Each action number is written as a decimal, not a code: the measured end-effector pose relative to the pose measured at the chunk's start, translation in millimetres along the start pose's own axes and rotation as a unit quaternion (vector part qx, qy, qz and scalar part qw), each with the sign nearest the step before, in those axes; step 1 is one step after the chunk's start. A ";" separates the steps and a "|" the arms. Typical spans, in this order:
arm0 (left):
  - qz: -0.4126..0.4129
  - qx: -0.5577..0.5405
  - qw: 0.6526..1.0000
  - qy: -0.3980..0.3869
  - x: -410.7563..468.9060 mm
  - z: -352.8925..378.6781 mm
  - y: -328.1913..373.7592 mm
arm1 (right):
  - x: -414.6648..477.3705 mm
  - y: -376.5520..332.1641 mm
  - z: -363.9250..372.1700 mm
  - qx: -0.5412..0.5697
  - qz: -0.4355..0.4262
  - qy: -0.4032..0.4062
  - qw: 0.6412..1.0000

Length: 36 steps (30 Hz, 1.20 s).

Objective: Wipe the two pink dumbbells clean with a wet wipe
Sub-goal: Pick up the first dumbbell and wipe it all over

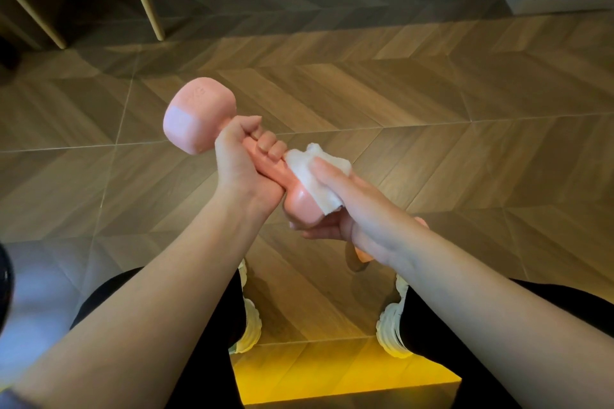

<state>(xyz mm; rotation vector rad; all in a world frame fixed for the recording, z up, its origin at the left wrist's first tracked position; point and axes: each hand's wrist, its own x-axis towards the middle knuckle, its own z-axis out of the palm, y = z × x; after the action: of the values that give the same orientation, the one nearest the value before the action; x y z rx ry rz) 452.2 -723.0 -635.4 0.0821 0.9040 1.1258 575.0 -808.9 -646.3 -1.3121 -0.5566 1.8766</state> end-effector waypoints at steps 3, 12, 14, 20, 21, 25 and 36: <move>-0.003 0.018 1.000 -0.019 0.3 2.3 -1.3 | 0.8 -4.8 -3.3 0.100 0.041 -0.015 0.994; 0.018 0.012 0.999 0.038 4.1 0.3 2.8 | -1.2 -2.4 -6.0 0.075 -0.020 -0.049 0.996; 0.025 0.001 0.998 0.052 4.6 -0.2 5.1 | 0.7 0.6 -1.3 0.048 -0.033 -0.009 0.998; 0.031 -0.003 0.999 0.019 2.2 2.0 8.9 | 4.0 -3.2 3.6 0.047 -0.008 0.000 0.999; 0.031 0.000 0.999 0.016 1.9 2.3 8.8 | 3.0 -5.7 -0.1 0.051 0.014 -0.026 0.998; 0.031 0.017 0.999 0.009 -0.6 2.8 7.6 | -3.9 -9.4 -8.6 0.074 0.032 -0.110 0.991; 0.015 -0.014 1.000 0.010 3.8 2.3 9.8 | -2.9 -12.8 -11.5 0.044 -0.001 -0.085 0.995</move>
<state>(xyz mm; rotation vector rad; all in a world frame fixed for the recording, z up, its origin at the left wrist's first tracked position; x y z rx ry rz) 446.9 -714.5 -631.3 0.0617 0.9060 1.1689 590.4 -804.2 -639.8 -1.1024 -0.5550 2.0008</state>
